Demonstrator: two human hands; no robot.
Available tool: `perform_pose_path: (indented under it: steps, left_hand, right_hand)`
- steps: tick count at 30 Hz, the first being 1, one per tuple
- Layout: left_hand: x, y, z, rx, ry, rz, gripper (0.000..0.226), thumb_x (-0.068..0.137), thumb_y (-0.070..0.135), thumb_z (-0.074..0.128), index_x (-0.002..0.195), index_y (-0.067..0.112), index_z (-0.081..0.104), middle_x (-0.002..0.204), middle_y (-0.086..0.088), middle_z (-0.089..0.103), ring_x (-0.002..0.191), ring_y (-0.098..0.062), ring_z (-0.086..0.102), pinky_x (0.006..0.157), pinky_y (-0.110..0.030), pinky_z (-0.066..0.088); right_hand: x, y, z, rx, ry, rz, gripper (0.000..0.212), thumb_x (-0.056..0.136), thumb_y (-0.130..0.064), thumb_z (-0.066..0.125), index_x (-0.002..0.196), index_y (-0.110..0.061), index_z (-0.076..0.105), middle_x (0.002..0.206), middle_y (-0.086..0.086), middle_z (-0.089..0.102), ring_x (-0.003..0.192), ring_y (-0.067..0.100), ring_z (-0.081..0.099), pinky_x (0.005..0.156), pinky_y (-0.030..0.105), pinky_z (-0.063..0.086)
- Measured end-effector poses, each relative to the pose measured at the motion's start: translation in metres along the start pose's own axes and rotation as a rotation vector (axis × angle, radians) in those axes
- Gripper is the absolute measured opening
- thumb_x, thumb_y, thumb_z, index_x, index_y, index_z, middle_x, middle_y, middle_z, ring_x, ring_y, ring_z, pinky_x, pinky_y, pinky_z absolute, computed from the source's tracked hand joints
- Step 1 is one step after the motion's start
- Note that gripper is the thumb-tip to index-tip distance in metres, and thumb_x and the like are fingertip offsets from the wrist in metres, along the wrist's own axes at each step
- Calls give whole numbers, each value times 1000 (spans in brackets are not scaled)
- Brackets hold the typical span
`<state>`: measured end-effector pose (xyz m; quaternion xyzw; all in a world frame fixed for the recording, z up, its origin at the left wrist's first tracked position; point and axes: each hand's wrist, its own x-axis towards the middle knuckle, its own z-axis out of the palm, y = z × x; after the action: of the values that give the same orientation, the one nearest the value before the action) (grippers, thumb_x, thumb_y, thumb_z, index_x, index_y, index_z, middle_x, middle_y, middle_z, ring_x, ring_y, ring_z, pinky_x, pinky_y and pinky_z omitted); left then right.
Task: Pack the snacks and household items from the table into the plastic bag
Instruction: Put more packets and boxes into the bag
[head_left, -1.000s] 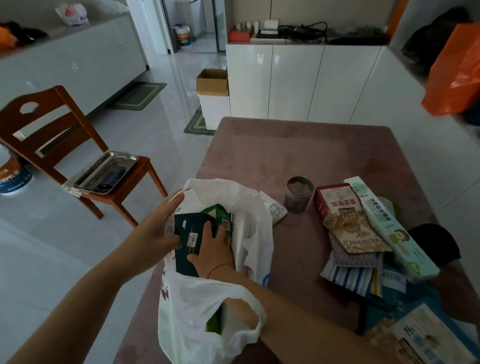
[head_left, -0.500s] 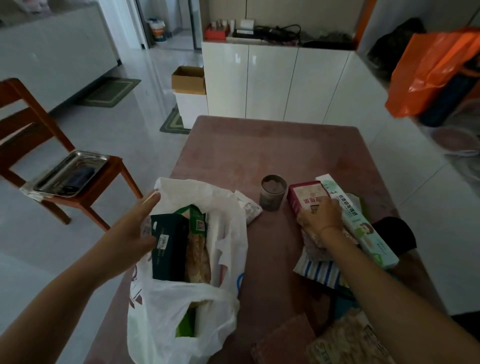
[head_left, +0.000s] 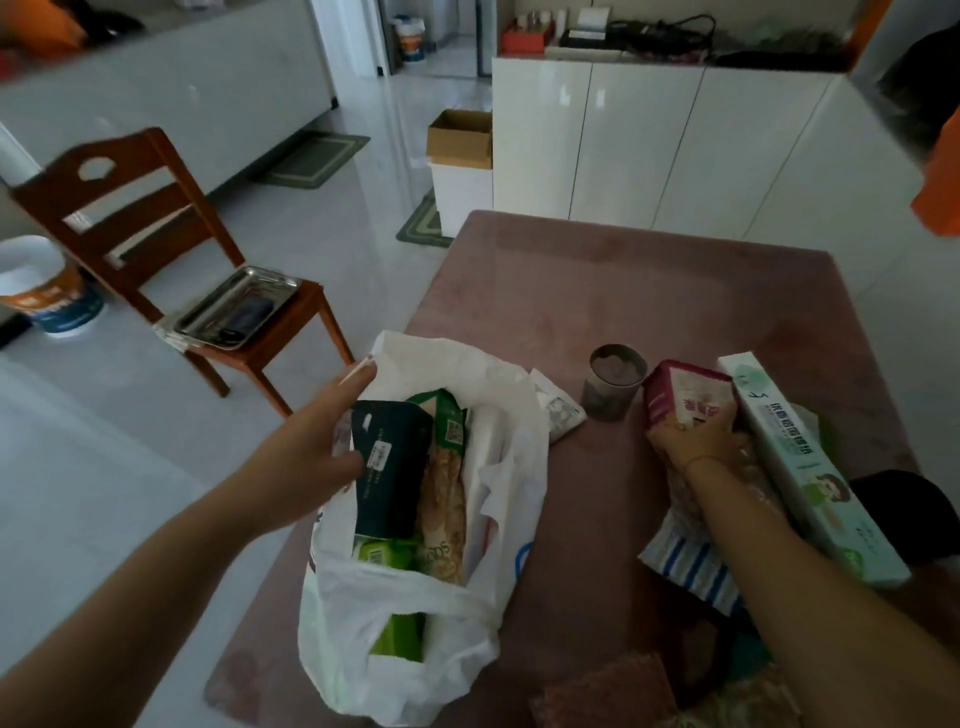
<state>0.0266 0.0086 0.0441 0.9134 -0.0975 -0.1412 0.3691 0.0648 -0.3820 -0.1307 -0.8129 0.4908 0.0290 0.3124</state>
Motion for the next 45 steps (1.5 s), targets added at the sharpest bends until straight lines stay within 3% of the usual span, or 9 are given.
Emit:
perform_pose_path:
  steps: [6,11,16,22,25,29,35,40,45]
  left_hand:
    - [-3,-4,-4,-9,8,-11,85,85,-2,57,144,41,14,156,14,10,144,-20,14,106,-44,34]
    - [0,-2,1,-15,3,-13,89,85,-3,57,146,39,9,157,12,6,145,-20,9,108,-42,28]
    - [4,-3,0,-20,-15,-16,90,84,-4,57,146,38,8,157,10,7,145,-21,9,109,-44,26]
    - [11,-15,-6,-67,-58,-13,87,85,12,64,144,45,9,156,15,10,144,-19,14,98,-45,43]
    - [13,-15,-3,-112,-83,-29,87,84,16,64,144,45,9,156,15,13,140,-18,23,83,-37,54]
    - [15,-11,7,-26,-58,18,88,87,6,60,145,43,6,157,13,6,140,-24,26,84,-33,55]
    - [18,-9,9,6,-74,62,92,84,10,64,146,41,3,157,14,0,140,-22,23,88,-30,52]
    - [19,-10,12,0,-47,67,89,85,0,59,147,36,5,157,13,-1,139,-24,26,82,-25,53]
    - [21,-7,19,105,-44,47,87,86,4,60,148,34,5,158,9,0,141,-26,25,94,-31,48]
  right_hand:
    - [-52,-21,-31,682,-81,-123,93,70,-32,77,147,-20,27,139,14,47,125,34,48,101,44,39]
    - [-142,-49,-61,1155,-826,-192,28,82,-27,66,104,-10,64,88,9,65,80,25,65,76,31,52]
    - [-217,-78,-5,1177,-1197,-164,63,68,-26,78,121,-6,52,109,18,59,101,33,56,94,45,41]
    - [-263,-69,54,563,-1004,-179,128,44,-57,81,149,-26,15,147,5,39,132,32,42,112,47,31]
    - [-282,-51,68,139,-720,-251,117,62,-72,62,150,-36,-7,154,5,15,143,32,21,116,42,20]
    - [-276,-47,65,-107,-882,-318,110,80,-68,50,148,-20,-23,158,16,-11,147,38,1,119,47,11]
    - [-270,-65,25,118,-751,-638,90,88,-54,51,151,-26,-8,153,8,3,143,29,20,115,41,25]
    - [-271,-66,43,-121,-631,-797,71,82,-45,65,139,-23,28,141,12,17,125,32,44,110,39,38]
    - [-270,-70,55,-304,-593,-867,77,78,-53,64,139,-26,25,146,11,21,125,34,47,108,40,41]
